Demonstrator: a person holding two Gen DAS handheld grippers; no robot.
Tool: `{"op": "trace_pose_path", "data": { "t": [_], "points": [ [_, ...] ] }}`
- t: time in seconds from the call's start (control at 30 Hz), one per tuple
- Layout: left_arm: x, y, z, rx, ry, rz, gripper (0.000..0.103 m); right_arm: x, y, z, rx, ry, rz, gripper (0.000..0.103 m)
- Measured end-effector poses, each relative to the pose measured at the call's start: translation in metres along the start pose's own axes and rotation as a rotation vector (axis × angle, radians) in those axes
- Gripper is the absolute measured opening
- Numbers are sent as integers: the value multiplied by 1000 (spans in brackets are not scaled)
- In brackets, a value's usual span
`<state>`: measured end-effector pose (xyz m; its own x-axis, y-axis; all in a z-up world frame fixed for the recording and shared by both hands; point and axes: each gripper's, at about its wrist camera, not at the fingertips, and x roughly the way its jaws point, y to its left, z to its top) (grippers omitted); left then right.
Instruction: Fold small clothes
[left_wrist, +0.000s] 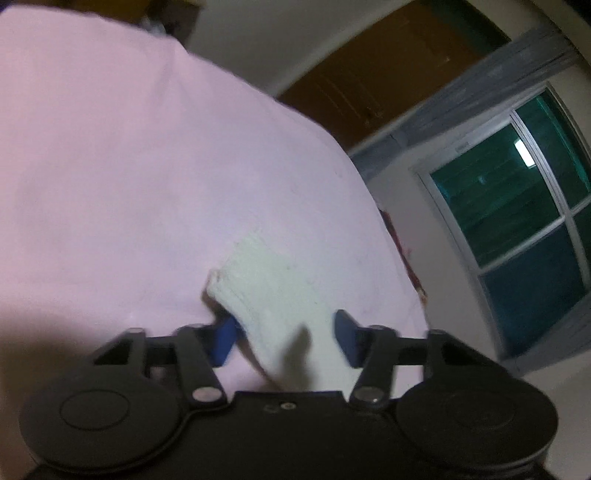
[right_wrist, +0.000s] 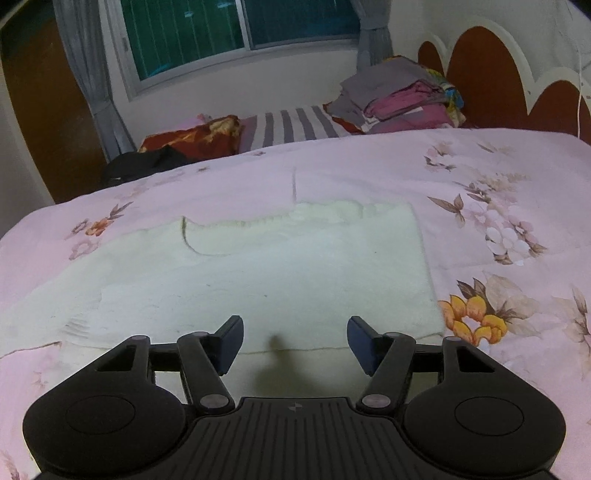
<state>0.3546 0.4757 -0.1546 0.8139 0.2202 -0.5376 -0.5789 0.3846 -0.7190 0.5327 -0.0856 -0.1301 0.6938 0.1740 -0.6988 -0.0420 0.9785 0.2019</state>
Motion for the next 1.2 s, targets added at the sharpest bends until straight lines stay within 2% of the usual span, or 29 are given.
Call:
{"op": "trace_pose_path", "data": {
  "t": [0.03,0.1,0.17,0.23,0.3,0.4,0.5,0.63,0.8,0.93,1.07,1.1,1.13,1.2],
  "points": [
    [6,1,3,-31,24,-12,2,1,2,1,-2,0,-3,63],
    [-2,3,6,-88,-76,-66,2,0,6,3,0,-8,-7,63],
    [-5,3,14,-74,-117,-25,2,-3,7,5,6,-18,0,63],
    [8,1,11,-35,-63,31,2,-4,6,6,6,-20,-3,63],
    [14,-5,7,-7,-40,38,2,-5,3,6,7,-17,-11,63],
    [11,-23,6,55,-60,4,2,-13,-6,6,12,-43,-22,63],
    [6,-59,-7,147,-71,-49,2,-17,-17,5,19,-50,-30,63],
    [9,-124,-32,297,-8,-155,2,-23,-33,4,41,-56,-33,63],
    [23,-224,-107,496,141,-304,2,-32,-57,1,80,-68,-45,63],
    [34,-288,-173,657,248,-365,2,-44,-77,0,92,-88,-57,63],
    [46,-325,-253,791,353,-400,2,-58,-99,0,109,-106,-63,63],
    [49,-325,-269,813,380,-407,2,-61,-106,-1,120,-109,-65,63],
    [39,-310,-285,835,408,-414,2,-65,-113,-2,131,-110,-66,63],
    [50,-320,-327,887,466,-406,2,-71,-125,-4,150,-111,-68,63]
  ]
}}
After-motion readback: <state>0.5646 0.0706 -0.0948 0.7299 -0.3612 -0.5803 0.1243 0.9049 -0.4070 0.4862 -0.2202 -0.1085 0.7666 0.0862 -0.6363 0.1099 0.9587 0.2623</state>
